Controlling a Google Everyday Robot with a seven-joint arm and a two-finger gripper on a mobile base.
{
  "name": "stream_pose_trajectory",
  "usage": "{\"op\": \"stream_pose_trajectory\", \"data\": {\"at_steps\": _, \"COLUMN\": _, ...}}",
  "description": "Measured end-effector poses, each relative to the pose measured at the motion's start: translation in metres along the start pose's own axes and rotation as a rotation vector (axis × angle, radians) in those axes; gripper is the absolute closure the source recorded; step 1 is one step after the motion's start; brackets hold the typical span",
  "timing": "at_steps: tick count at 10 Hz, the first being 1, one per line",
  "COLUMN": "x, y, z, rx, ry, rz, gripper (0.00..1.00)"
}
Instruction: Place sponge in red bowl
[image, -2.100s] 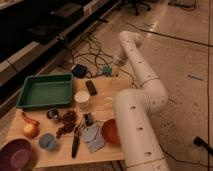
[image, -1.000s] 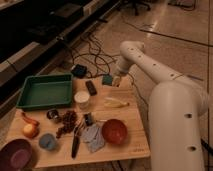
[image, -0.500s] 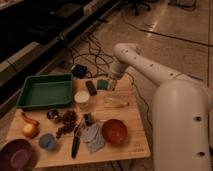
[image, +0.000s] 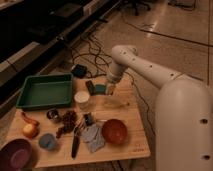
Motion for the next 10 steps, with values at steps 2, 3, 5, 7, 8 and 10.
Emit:
{"op": "stream_pose_trajectory", "data": {"at_steps": 2, "x": -0.005, "y": 0.016, "z": 0.006, "rx": -0.031, "ry": 0.008, "rz": -0.027, "gripper": 1.0}}
{"op": "stream_pose_trajectory", "data": {"at_steps": 3, "x": -0.012, "y": 0.026, "z": 0.012, "rx": -0.048, "ry": 0.023, "rz": -0.051, "gripper": 1.0}}
{"op": "stream_pose_trajectory", "data": {"at_steps": 5, "x": -0.023, "y": 0.047, "z": 0.018, "rx": -0.063, "ry": 0.065, "rz": -0.087, "gripper": 1.0}}
{"op": "stream_pose_trajectory", "data": {"at_steps": 7, "x": -0.026, "y": 0.065, "z": 0.019, "rx": -0.076, "ry": 0.096, "rz": -0.113, "gripper": 1.0}}
{"op": "stream_pose_trajectory", "data": {"at_steps": 8, "x": -0.025, "y": 0.075, "z": 0.019, "rx": -0.084, "ry": 0.111, "rz": -0.124, "gripper": 1.0}}
{"op": "stream_pose_trajectory", "data": {"at_steps": 10, "x": -0.017, "y": 0.095, "z": 0.015, "rx": -0.095, "ry": 0.125, "rz": -0.131, "gripper": 1.0}}
